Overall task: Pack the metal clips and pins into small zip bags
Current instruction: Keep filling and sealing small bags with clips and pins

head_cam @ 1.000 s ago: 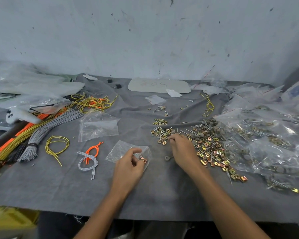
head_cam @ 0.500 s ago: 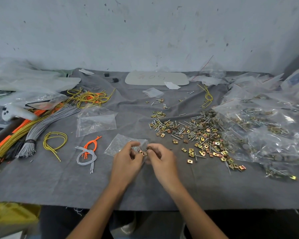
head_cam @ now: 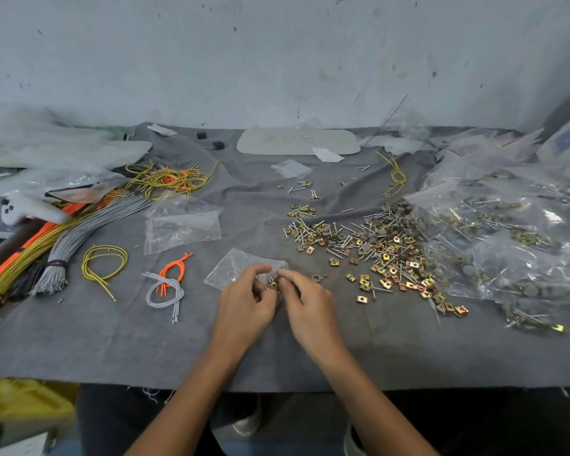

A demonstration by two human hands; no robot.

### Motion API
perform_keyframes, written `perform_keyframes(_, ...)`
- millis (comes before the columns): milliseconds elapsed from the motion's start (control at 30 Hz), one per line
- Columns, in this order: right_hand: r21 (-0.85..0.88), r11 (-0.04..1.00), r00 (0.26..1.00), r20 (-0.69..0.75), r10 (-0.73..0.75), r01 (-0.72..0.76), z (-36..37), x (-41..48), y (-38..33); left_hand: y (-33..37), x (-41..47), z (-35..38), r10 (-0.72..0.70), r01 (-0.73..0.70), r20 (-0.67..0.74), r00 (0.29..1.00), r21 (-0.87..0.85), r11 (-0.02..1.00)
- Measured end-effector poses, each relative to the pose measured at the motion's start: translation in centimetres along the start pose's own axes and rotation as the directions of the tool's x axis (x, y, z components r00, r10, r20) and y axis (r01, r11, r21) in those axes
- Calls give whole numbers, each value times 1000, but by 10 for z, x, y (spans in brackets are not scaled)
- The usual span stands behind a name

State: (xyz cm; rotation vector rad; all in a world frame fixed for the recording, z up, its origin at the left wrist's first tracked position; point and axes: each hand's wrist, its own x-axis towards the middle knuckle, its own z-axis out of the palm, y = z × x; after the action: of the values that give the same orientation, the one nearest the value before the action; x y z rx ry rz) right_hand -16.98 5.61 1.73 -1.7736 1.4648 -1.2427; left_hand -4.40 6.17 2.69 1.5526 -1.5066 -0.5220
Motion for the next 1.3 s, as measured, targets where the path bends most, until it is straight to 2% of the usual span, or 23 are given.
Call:
perform_keyframes(267,-13,1000,999,30,21,-20,1,1,0,-2,1,0,-4,4,1,1000,-17,1000)
perform_keyframes(433,-109,992,990,137,-44,59,-2,0,-2,-5,3,1,5,-5,-19,1000,-15,1000)
perform_keyframes(600,-56,997,991,130,-43,51,-15,-2,-1,-9,3,1,2,-3,-26,1000,-21,1000)
perform_keyframes(700,-190,979,995,85,-58,73,-45,5,14,-10,4,3,13,-14,-33,999,-28,1000)
perform_keyframes(867,-484,875,1000,-21,18,-26,-108,29,39,-12,4,5,19,-19,-28,999,-18,1000)
perform_keyframes(933,-554,831,990,82,117,-52,-126,37,43,-12,4,5,22,-23,-25,999,-12,1000)
perform_keyframes(1000,-617,787,964,198,179,-19,-134,41,44,-13,4,4,20,-20,-23,1000,-9,1000)
perform_keyframes(1167,-610,792,956,222,189,-15,-132,43,44,-12,3,4,15,-16,-25,1000,-28,999)
perform_keyframes(1300,-603,796,961,246,124,52,-125,42,45,-13,3,5,10,-11,-24,1000,-14,1000)
